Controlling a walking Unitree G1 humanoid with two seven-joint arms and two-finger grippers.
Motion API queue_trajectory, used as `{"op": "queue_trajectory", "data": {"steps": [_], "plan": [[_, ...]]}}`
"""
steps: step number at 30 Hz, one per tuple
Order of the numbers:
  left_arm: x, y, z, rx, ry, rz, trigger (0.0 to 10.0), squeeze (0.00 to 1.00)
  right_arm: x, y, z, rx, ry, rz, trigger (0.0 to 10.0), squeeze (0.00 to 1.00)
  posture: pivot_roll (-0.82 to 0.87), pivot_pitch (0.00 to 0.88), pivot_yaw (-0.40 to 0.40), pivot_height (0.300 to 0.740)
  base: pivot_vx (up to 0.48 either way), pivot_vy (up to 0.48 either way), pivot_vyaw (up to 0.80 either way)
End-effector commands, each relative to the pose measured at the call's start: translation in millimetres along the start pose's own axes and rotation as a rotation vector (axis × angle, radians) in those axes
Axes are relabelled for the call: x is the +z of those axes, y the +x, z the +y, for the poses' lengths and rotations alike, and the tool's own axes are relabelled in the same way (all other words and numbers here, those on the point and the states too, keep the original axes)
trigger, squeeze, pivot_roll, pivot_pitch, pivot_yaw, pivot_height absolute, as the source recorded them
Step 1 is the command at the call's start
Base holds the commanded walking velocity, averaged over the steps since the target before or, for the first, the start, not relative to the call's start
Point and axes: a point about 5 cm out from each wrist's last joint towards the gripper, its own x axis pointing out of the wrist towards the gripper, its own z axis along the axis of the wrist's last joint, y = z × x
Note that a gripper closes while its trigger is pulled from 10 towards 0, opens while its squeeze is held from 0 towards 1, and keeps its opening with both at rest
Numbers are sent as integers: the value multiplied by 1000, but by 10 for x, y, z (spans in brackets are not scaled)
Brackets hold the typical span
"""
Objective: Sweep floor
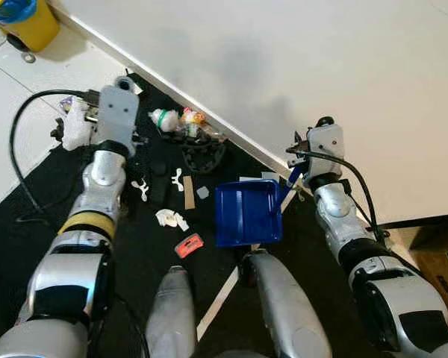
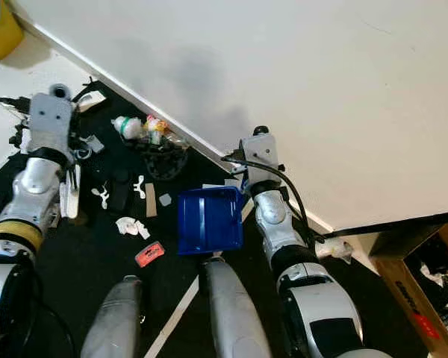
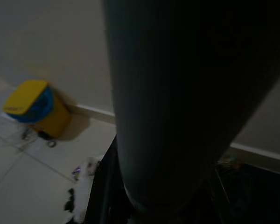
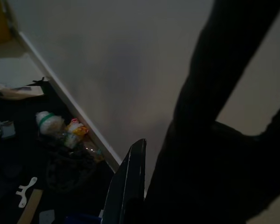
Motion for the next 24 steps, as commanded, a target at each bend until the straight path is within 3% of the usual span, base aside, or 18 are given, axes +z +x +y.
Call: {"op": "queue_trajectory", "data": {"steps": [1, 2, 3, 6, 7, 8, 9, 12, 13, 16, 22, 24], "plan": [[-93, -47, -346, -63, -102, 51, 10000, 0, -201, -138, -18, -33, 10, 91, 10000, 0, -18, 396, -105, 740, 0, 0, 0], [-93, -47, -346, -63, -102, 51, 10000, 0, -201, -138, -18, -33, 10, 91, 10000, 0, -18, 396, -105, 740, 0, 0, 0], [-94, -51, -461, -86, -137, 62, 10000, 0, -208, -142, -23, -40, 13, 95, 10000, 0, -18, 396, -105, 740, 0, 0, 0], [-12, -74, -945, -213, -223, 65, 10000, 0, -205, -138, -49, -56, 13, 94, 10000, 0, -32, 391, -102, 740, 0, 0, 0], [-12, -74, -945, -213, -223, 65, 10000, 0, -205, -138, -49, -56, 13, 94, 10000, 0, -32, 391, -102, 740, 0, 0, 0], [43, -73, -1120, -259, -269, 75, 10000, 0, -206, -134, -64, -66, 13, 97, 10000, 0, -32, 391, -102, 740, 0, 0, 0], [43, -73, -1120, -259, -269, 75, 10000, 0, -206, -134, -64, -66, 13, 97, 10000, 0, -32, 391, -102, 740, 0, 0, 0], [255, -85, -1600, -433, -401, 103, 10000, 0, -256, -147, -138, -117, 22, 140, 10000, 0, -29, 374, -88, 740, 0, 0, 0], [255, -85, -1600, -433, -401, 103, 10000, 0, -256, -147, -138, -117, 22, 140, 10000, 0, -29, 374, -88, 740, 0, 0, 0], [458, -89, -1871, -498, -461, 101, 10000, 0, -288, -155, -236, -183, 49, 171, 10000, 0, -26, 363, -81, 740, 0, 0, 0], [698, -15, -1989, -483, -556, 85, 10000, 0, -285, -144, -317, -228, 71, 180, 10000, 0, -24, 348, -76, 740, 0, 0, 0], [952, 80, -2036, -503, -644, 56, 10000, 0, -283, -134, -363, -248, 83, 188, 10000, 0, -19, 338, -75, 740, 0, 0, 0]]}}
